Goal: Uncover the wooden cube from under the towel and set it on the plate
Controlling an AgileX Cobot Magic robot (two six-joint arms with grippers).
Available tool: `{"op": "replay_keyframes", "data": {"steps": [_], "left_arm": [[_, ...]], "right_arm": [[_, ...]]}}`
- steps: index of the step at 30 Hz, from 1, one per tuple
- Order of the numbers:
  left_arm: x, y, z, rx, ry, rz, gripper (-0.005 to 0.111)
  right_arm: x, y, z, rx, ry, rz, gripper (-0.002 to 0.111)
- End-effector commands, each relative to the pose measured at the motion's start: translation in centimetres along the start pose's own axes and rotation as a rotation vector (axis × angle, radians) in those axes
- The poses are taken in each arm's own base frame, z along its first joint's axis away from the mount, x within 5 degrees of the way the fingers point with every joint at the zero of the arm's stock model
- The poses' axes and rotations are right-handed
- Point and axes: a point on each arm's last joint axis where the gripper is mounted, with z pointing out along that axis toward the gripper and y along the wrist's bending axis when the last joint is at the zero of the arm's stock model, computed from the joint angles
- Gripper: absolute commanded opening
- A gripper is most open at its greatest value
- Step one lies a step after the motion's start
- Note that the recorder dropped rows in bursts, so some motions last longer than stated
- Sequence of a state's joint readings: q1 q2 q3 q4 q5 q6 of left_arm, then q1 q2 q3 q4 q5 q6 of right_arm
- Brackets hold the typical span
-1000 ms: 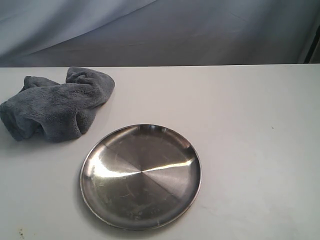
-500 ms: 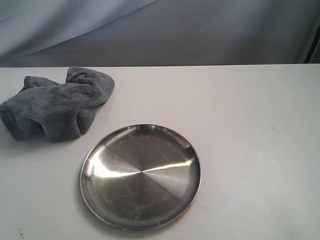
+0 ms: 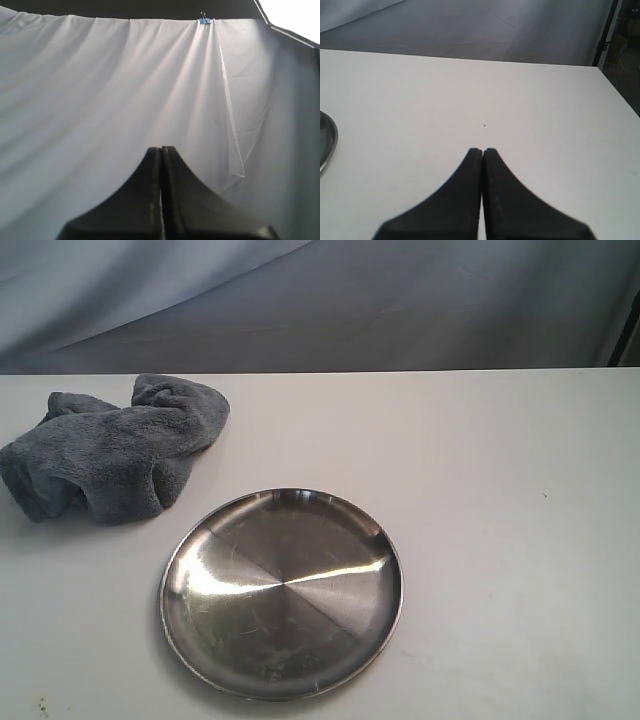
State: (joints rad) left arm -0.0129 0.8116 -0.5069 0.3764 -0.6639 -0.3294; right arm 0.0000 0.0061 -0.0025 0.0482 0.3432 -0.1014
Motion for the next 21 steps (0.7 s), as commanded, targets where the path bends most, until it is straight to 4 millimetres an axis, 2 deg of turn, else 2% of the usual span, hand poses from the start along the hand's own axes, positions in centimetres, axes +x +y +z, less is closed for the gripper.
{"op": "replay_keyframes", "data": {"steps": [1,7,11,17,21], "left_arm": [[0.8,0.7,2.0,-0.025,0.097,0.024,0.0],[3.7,3.0,6.2,-0.127,0.472,0.078,0.0],[6.0,4.2,8.1,-0.17,0.668,0.119,0.0],[10.6,4.8,9.1,-0.151,0.86,0.171,0.0],[12.5,5.5,9.4,-0.172,1.003,0.196,0.0]], "right_arm": [[0.1,0.0,0.0,-0.002,-0.004,0.007,0.0],[0.1,0.0,0.0,-0.002,-0.004,0.007,0.0],[0.1,0.0,0.0,-0.002,-0.004,0.007,0.0],[0.1,0.0,0.0,-0.002,-0.004,0.007,0.0],[0.1,0.0,0.0,-0.002,-0.004,0.007,0.0]]}}
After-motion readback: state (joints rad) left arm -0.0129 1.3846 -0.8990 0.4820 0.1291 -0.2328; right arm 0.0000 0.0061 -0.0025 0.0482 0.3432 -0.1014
